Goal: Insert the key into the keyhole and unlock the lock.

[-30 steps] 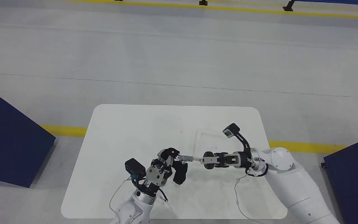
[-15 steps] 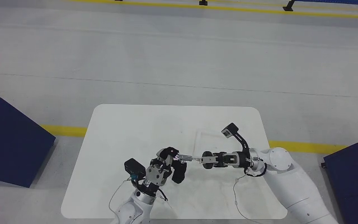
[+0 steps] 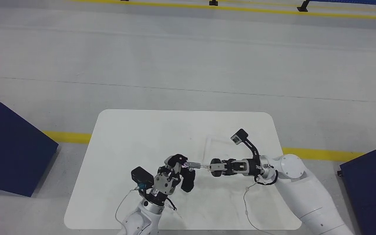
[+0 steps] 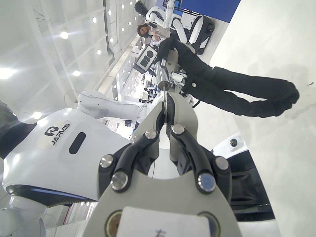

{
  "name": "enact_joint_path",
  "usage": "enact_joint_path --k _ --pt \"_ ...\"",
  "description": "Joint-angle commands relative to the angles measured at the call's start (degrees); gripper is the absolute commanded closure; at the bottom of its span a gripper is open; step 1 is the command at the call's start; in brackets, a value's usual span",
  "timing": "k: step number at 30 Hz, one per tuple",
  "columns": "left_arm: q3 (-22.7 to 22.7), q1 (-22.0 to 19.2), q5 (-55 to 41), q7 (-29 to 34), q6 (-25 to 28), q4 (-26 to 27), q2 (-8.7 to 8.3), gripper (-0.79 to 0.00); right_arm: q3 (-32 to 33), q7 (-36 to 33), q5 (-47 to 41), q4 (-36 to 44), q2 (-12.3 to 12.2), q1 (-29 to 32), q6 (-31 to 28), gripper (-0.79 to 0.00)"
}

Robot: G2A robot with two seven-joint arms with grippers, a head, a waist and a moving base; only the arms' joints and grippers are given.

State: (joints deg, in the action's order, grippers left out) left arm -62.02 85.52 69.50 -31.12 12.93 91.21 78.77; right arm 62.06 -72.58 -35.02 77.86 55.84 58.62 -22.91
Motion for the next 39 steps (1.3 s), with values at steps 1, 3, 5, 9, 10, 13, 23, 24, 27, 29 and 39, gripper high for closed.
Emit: enact_joint_path --k 1,3,5,9,10,13,23,24,27,29,39 --pt "0.0 0.0 0.3 -0.3 -0.8 0.0 0.04 0.000 -0.1 0.2 0.2 0.1 0.1 0.0 0.1 0.000" --pt "0.1 0.0 0.3 -0.6 -1.4 -0.1 0.11 0.000 -0.1 0.5 0.5 0.2 0.1 0.0 0.3 0.000" --pt "0.2 0.0 0.3 -0.9 -2.0 -0.2 0.16 0.000 0.0 1.0 0.7 0.2 0.2 0.1 0.4 0.000" --pt "0.3 -0.1 0.6 -1.3 -3.3 -0.3 0.28 0.000 0.0 2.1 1.3 0.6 0.3 0.4 0.6 0.000" --pt "0.4 -0.1 0.7 -1.4 -3.5 -0.3 0.31 0.000 0.0 2.4 1.5 0.7 0.4 0.5 0.7 0.000" --pt "0.4 -0.2 1.2 -1.6 -4.2 -0.5 0.37 0.000 -0.1 3.4 1.9 0.8 0.5 0.6 1.0 0.000" --pt "0.7 -0.5 3.8 -2.9 -7.0 -1.0 0.55 0.000 0.4 7.0 2.2 1.8 0.8 1.5 2.5 0.000" --pt "0.8 -0.5 4.0 -3.0 -7.4 -1.0 0.58 0.000 0.4 6.9 2.2 2.0 0.8 1.6 2.7 0.000" --pt "0.9 -0.5 4.2 -3.4 -8.3 -1.1 0.69 0.000 0.3 6.9 2.5 2.3 0.9 1.7 3.2 0.000" --pt "1.0 -0.5 4.3 -3.7 -8.8 -1.2 0.75 0.000 0.4 7.0 2.6 2.4 0.9 1.9 3.5 0.000" --pt "1.1 -0.6 5.5 -4.3 -10.1 -1.4 0.92 0.000 -0.1 7.1 3.7 3.3 1.3 2.2 4.3 0.000"
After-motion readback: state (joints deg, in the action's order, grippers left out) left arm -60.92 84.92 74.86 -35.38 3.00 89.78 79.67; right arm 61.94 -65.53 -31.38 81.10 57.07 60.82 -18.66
